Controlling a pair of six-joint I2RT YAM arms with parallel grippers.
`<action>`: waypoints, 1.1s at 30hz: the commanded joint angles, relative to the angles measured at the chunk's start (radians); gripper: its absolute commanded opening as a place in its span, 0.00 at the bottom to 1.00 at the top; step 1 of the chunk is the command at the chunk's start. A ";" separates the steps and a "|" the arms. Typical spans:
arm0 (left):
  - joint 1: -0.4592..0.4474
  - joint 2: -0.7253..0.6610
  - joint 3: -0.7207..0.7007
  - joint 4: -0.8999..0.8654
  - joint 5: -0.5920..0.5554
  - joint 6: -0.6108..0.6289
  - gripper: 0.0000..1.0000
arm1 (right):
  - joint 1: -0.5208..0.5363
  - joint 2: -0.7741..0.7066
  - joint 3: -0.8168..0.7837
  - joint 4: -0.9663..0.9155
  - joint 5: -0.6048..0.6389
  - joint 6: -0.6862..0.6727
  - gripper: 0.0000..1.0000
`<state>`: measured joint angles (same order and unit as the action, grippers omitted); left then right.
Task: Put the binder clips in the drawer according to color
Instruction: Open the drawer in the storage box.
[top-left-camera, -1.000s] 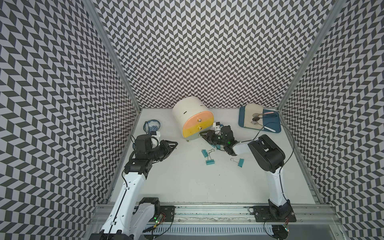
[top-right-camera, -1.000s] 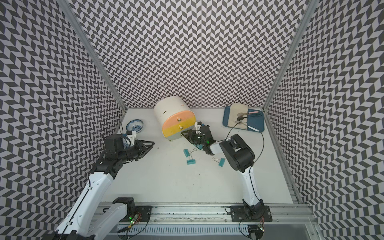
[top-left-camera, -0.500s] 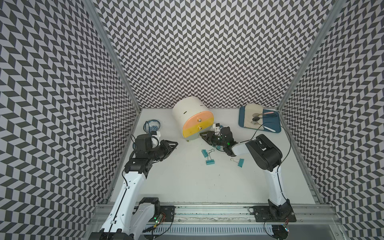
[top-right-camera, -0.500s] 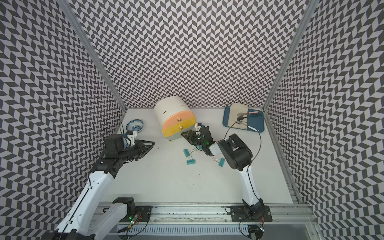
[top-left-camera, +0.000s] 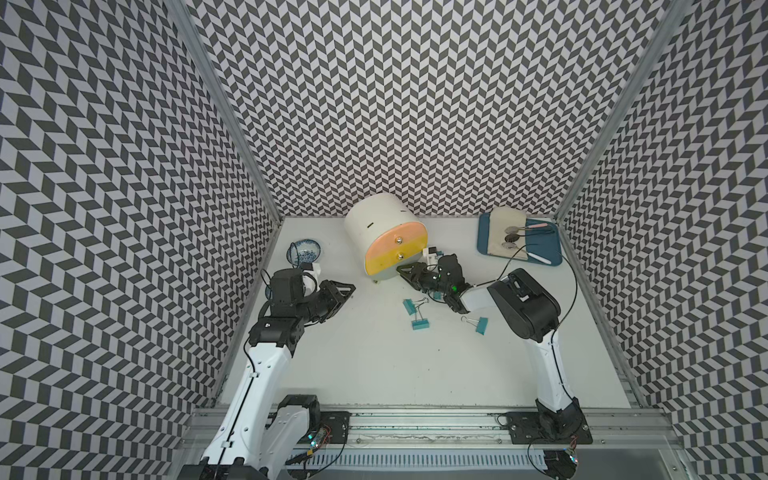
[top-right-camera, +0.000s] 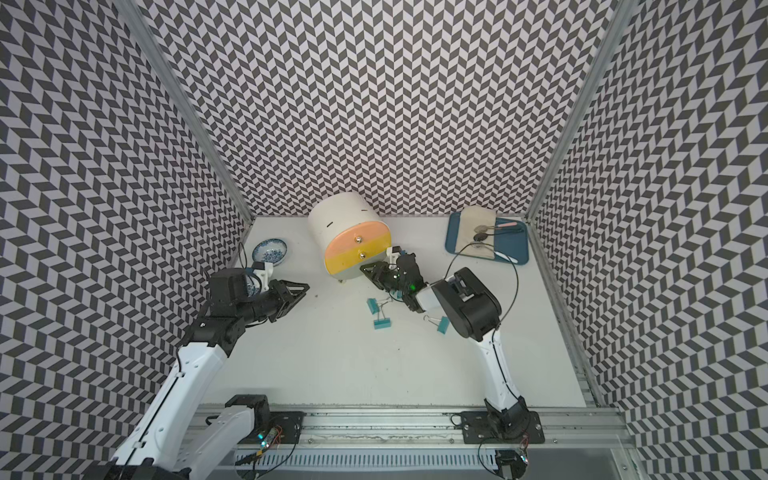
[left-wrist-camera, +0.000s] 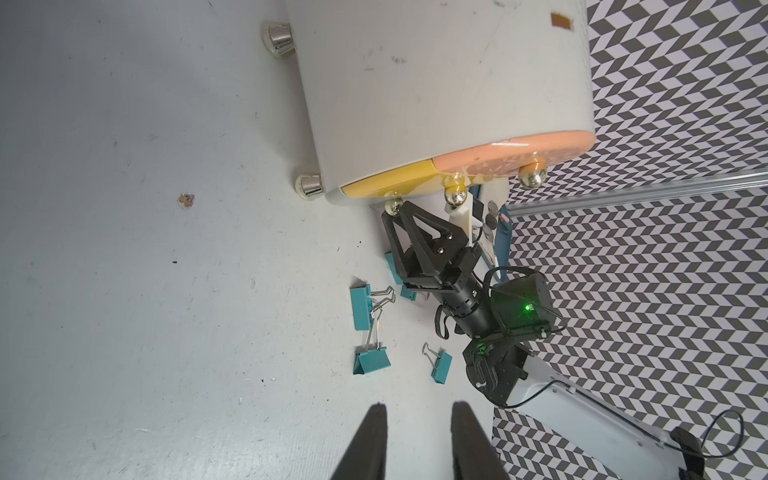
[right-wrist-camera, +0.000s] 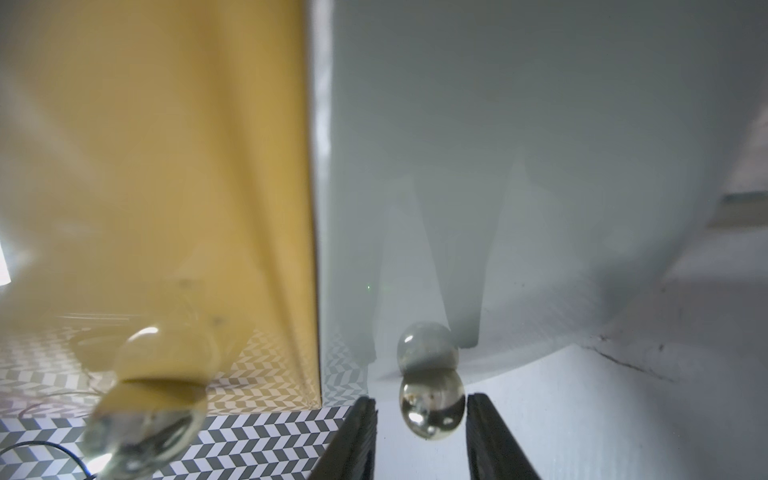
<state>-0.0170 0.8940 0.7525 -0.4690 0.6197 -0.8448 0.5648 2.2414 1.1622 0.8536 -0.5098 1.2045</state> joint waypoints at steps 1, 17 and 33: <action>0.008 -0.011 0.025 -0.018 0.000 0.024 0.31 | 0.006 0.027 0.019 0.082 0.016 0.021 0.38; 0.017 -0.032 0.020 -0.028 0.002 0.021 0.31 | 0.006 0.004 -0.015 0.096 0.016 0.017 0.21; 0.017 -0.081 -0.007 -0.001 0.011 -0.020 0.31 | 0.018 -0.119 -0.205 0.155 0.013 0.010 0.18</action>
<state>-0.0055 0.8360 0.7521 -0.4900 0.6205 -0.8570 0.5728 2.1719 0.9947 0.9543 -0.4923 1.2301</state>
